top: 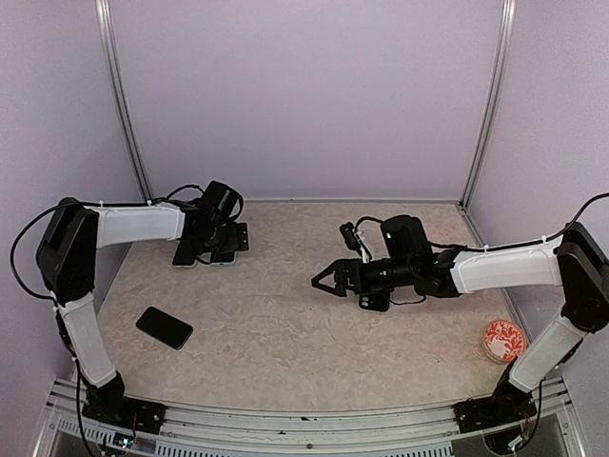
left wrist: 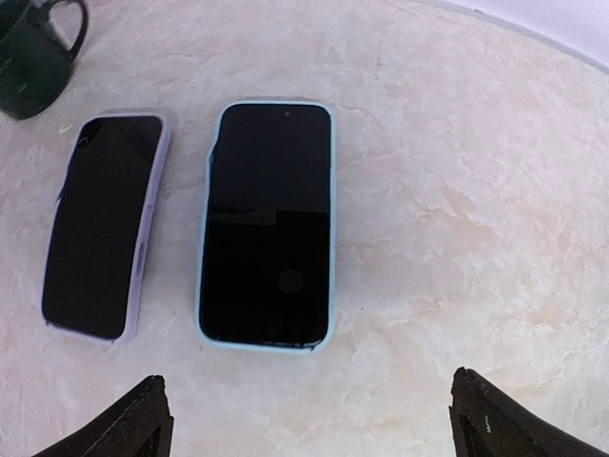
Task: Put the phone into the phone case
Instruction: Move the phone to the center of the board.
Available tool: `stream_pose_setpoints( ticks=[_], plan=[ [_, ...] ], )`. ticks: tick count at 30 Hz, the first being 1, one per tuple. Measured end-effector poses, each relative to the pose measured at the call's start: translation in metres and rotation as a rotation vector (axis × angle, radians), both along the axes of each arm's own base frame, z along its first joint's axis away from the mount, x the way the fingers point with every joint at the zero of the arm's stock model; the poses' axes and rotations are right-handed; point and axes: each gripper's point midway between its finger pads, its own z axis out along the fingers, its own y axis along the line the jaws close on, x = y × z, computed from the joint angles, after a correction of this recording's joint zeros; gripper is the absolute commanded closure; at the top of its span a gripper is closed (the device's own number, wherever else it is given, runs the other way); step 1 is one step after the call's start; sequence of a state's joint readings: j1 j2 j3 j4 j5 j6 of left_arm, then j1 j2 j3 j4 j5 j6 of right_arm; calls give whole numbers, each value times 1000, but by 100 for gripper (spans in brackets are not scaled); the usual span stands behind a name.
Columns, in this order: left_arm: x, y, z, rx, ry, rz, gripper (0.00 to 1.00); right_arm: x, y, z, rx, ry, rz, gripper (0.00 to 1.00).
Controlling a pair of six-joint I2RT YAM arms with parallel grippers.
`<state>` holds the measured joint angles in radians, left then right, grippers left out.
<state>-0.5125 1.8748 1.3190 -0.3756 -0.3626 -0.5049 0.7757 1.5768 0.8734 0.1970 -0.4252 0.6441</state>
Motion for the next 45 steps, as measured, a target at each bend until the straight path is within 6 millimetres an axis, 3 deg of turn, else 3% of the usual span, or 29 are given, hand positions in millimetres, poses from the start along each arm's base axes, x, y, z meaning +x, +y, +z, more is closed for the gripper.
stream_pose_setpoints(
  ticks=[5, 13, 22, 28, 39, 45],
  plan=[
    [-36, 25, 13, -35, 14, 151, 1, 2, 2, -7, -5, 7, 3, 0],
    [-116, 71, -4, -129, 89, 345, 1, 1, 5, -21, -17, 32, 17, 1],
    [-175, 105, -20, -250, 123, 554, 1, 3, 9, -20, -2, 29, 26, 1],
    [-192, 125, -28, -294, 133, 659, 1, 3, 11, -18, 4, 25, 29, 1],
    [-226, 141, -75, -335, 263, 770, 1, 2, 11, -17, 7, 26, 35, 1],
    [-220, 145, -75, -367, 245, 798, 1, 2, 11, -16, 8, 25, 35, 1]
  ],
)
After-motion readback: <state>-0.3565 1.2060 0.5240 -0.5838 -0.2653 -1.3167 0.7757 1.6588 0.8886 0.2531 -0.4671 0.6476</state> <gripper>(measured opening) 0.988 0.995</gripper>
